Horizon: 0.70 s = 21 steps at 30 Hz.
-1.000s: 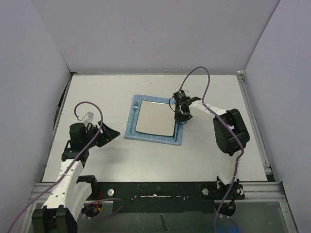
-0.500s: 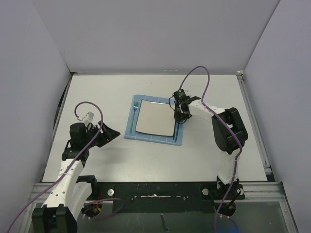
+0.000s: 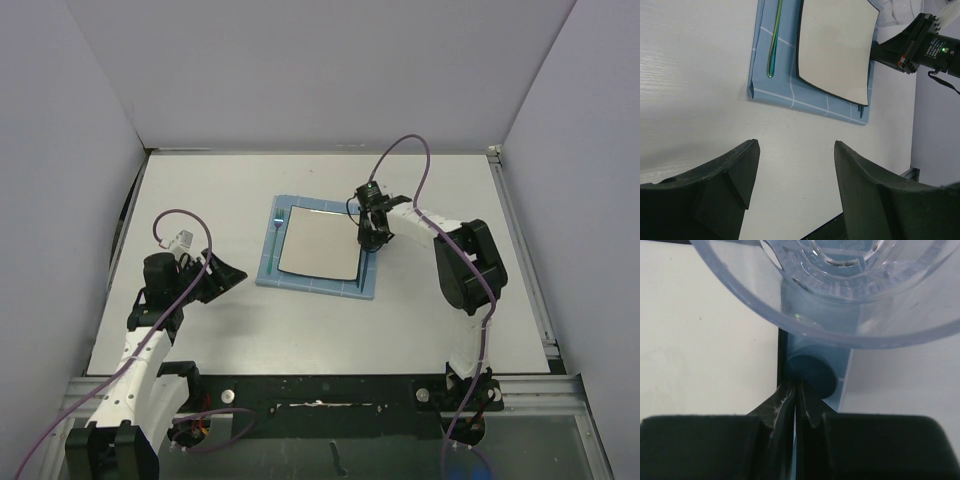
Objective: Set the dinner table for one person
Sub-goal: Adjust the knife on the napkin.
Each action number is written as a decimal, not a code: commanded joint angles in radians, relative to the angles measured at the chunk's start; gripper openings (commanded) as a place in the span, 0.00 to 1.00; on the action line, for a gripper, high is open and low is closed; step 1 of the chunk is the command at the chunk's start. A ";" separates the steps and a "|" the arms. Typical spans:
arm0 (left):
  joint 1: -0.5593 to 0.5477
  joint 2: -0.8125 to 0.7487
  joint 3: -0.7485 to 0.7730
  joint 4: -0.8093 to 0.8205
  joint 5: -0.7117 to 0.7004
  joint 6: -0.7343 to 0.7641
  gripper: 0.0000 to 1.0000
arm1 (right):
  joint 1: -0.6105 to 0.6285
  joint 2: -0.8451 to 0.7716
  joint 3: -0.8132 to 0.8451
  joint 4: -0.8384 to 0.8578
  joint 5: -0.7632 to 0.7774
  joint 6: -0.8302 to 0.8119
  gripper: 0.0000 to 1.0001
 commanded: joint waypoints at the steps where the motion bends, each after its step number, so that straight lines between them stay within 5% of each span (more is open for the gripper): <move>1: 0.003 0.002 0.033 0.055 -0.003 0.024 0.59 | 0.022 0.023 0.040 0.024 -0.035 0.025 0.00; 21: 0.003 -0.010 0.021 0.053 0.003 0.030 0.59 | 0.065 0.032 0.078 -0.003 -0.023 0.045 0.00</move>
